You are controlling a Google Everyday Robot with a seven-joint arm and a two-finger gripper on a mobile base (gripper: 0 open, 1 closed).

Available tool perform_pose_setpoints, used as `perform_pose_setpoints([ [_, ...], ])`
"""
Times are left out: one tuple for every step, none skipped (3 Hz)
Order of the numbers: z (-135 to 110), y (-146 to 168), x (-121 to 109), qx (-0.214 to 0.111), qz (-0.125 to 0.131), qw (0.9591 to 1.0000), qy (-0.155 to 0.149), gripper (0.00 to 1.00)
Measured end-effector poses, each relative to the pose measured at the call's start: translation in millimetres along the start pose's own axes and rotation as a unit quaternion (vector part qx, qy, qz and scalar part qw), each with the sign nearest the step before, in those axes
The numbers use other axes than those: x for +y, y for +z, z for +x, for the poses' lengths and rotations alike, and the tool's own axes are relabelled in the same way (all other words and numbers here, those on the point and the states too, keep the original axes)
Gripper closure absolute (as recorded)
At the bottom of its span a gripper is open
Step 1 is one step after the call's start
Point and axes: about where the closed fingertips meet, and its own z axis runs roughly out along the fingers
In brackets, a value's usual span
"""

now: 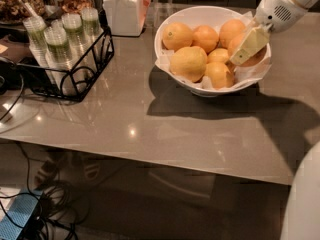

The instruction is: Pick orange from white bowl

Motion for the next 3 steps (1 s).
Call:
perform_pose_setpoints([
  [-11, -35, 5, -0.037, 0.024, 0.9987, -0.025, 1.00],
  [-7, -69, 17, -0.082, 0.037, 0.9955, -0.029, 1.00],
  [12, -117, 48, -0.135, 0.060, 0.9888, -0.021, 1.00],
])
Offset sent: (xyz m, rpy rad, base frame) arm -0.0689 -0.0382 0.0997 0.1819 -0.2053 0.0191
